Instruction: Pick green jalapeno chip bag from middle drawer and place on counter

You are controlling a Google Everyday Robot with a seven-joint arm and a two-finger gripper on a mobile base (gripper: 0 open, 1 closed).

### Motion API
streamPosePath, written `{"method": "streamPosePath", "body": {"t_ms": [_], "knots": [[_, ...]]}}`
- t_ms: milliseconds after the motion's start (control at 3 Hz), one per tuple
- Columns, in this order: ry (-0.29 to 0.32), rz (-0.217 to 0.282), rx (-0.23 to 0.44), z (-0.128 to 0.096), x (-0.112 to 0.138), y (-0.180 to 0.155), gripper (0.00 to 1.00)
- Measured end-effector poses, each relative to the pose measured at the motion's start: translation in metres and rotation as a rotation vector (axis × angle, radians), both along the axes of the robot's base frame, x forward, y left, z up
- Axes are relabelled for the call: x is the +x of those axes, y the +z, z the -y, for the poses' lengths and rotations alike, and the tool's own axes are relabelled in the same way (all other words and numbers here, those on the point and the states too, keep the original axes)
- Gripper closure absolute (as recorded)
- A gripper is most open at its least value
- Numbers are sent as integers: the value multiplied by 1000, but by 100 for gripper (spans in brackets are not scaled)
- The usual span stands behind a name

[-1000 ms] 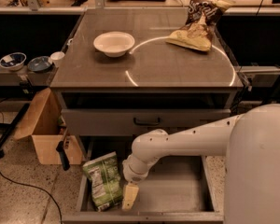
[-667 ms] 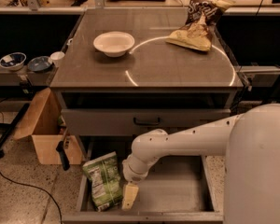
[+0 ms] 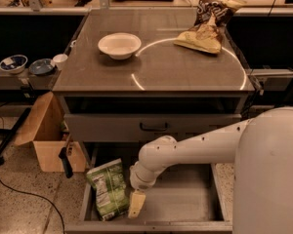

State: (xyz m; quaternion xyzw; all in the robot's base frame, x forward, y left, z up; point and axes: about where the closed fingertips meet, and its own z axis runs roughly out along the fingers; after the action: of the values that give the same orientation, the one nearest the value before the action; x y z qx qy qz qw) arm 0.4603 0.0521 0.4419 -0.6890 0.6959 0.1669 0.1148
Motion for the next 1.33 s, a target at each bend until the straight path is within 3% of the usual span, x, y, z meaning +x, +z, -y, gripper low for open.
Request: {"method": "streamPosePath", "body": {"t_ms": [667, 1000, 1333], "knots": [[56, 8, 25, -29, 34, -29, 0], [62, -21, 48, -42, 60, -62, 0], [62, -21, 48, -42, 60, -62, 0]]}}
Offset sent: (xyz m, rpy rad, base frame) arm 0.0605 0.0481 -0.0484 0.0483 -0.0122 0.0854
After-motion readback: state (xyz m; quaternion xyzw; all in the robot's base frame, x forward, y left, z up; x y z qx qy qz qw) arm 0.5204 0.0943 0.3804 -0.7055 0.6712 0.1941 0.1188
